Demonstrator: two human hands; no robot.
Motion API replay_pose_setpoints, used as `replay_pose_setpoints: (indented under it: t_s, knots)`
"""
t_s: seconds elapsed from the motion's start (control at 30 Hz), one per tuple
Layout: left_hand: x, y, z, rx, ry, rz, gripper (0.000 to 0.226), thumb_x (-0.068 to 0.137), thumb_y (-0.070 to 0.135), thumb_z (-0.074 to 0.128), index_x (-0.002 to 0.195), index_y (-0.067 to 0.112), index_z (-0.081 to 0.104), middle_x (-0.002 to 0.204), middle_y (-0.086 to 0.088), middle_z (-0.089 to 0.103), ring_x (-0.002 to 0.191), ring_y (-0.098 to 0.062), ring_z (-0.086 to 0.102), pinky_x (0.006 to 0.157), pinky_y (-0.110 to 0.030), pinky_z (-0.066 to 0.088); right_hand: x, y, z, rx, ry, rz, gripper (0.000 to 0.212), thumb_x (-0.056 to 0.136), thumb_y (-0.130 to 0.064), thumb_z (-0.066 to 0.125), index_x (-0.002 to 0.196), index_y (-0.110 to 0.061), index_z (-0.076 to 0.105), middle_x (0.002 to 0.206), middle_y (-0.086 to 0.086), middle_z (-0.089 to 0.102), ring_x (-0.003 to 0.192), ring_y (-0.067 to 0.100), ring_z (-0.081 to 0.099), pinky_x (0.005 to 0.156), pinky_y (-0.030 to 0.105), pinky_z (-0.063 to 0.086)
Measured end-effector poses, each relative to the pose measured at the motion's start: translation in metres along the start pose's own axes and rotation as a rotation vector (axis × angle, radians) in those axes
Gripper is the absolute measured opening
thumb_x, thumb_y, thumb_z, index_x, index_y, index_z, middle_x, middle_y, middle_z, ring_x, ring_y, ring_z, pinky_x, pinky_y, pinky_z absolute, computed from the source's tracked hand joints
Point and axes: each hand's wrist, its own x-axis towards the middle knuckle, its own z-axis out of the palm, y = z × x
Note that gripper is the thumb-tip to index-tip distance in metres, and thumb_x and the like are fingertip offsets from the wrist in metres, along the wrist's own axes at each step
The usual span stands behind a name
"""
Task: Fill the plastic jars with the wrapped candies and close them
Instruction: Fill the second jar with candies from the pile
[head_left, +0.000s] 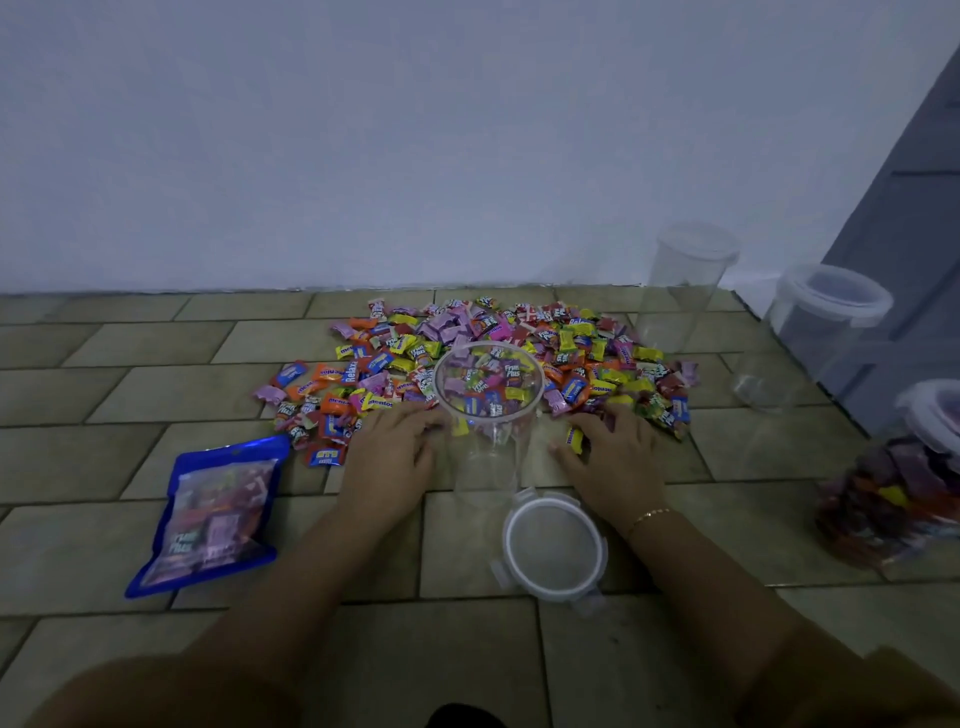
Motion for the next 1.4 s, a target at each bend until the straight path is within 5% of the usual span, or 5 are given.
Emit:
replay_pose_setpoints:
  t_s: [0.3,0.5,0.77,1.13,1.4]
  knots:
    - [0.02,-0.011,0.02,0.272,-0.217,-0.007,0.052,0.097,0.052,0.034,0.145,0.033,0.035,0.158,0.001,0.018,0.146,-0.02,0.006,0.117,-0.041,0.004,0.003,-0.002,0.007,-0.006,0.121,-0.05,0.021,0.084,-0.034,0.061,0.1,-0.02,0.061,0.112,0.006,0.055,0.109,0.028,0.048,0.09,0.043,0.042]
    - [0.02,-0.011,0.018,0.264,-0.231,-0.009,0.075,0.081,0.072,0.01,0.142,0.037,0.038,0.153,0.007,0.031,0.143,-0.015,0.019,0.116,-0.041,0.009,0.002,-0.001,0.008,-0.015,0.16,-0.071,0.021,0.083,-0.024,0.062,0.103,-0.021,0.062,0.104,0.007,0.06,0.099,0.031,0.053,0.081,0.043,0.045]
    - [0.022,-0.011,0.019,0.307,-0.315,-0.015,0.056,0.094,0.064,0.025,0.146,0.042,0.026,0.158,0.003,0.015,0.146,-0.019,0.005,0.116,-0.047,-0.005,0.001,-0.002,0.011,-0.026,0.199,-0.132,0.03,0.077,-0.017,0.069,0.106,-0.022,0.064,0.101,0.009,0.063,0.091,0.035,0.058,0.076,0.045,0.047]
    - [0.017,-0.008,0.019,0.191,-0.161,-0.055,0.065,0.085,0.048,0.009,0.123,0.018,0.052,0.136,-0.002,0.047,0.126,-0.02,0.037,0.101,-0.037,0.025,0.002,0.003,0.005,0.209,0.191,-0.154,0.019,0.077,-0.003,0.065,0.093,-0.013,0.065,0.097,0.011,0.063,0.094,0.034,0.056,0.077,0.045,0.048]
    - [0.014,-0.006,0.017,0.162,-0.055,-0.052,0.049,0.083,0.041,0.038,0.11,0.01,0.066,0.111,-0.008,0.065,0.101,-0.027,0.057,0.085,-0.038,0.045,0.002,0.004,-0.004,0.589,0.259,-0.033,0.017,0.087,0.0,0.059,0.103,-0.003,0.063,0.096,0.009,0.058,0.086,0.019,0.054,0.076,0.028,0.041]
